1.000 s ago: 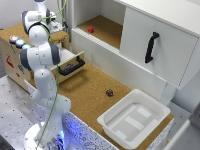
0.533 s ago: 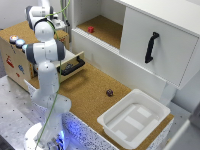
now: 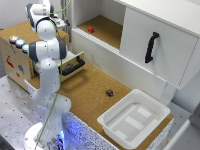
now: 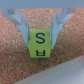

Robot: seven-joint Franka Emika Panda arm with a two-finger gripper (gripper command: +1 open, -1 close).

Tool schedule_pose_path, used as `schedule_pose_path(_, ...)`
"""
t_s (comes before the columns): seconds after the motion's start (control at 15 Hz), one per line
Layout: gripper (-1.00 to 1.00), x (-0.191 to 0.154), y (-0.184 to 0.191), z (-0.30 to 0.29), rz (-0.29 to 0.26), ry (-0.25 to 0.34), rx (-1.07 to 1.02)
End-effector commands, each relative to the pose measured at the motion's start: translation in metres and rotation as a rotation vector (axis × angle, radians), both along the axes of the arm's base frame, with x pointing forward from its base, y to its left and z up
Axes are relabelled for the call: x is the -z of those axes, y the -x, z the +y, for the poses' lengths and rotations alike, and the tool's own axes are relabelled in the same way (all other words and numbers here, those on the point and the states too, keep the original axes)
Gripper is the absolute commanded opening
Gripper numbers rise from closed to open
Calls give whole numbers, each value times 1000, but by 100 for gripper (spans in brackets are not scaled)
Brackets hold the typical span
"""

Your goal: Go towards the yellow block and grasp it

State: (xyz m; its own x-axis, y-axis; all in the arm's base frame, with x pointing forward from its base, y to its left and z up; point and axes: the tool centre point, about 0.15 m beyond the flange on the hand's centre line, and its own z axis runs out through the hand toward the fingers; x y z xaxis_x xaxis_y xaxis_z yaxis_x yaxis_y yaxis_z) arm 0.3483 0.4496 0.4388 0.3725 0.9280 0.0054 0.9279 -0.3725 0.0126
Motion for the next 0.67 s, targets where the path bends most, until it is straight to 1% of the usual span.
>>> schedule_pose_path(0.0, -100, -23, 5, -31, -28, 26, 142)
schedule_pose_path(0.27, -100, -20, 1, -102, -14, -43, 360)
schedule_pose_path(0.47, -100, -13, -1, -157, -16, -60, 517)
schedule_pose_path(0.6, -100, -7, 0, -204, -36, -77, 679)
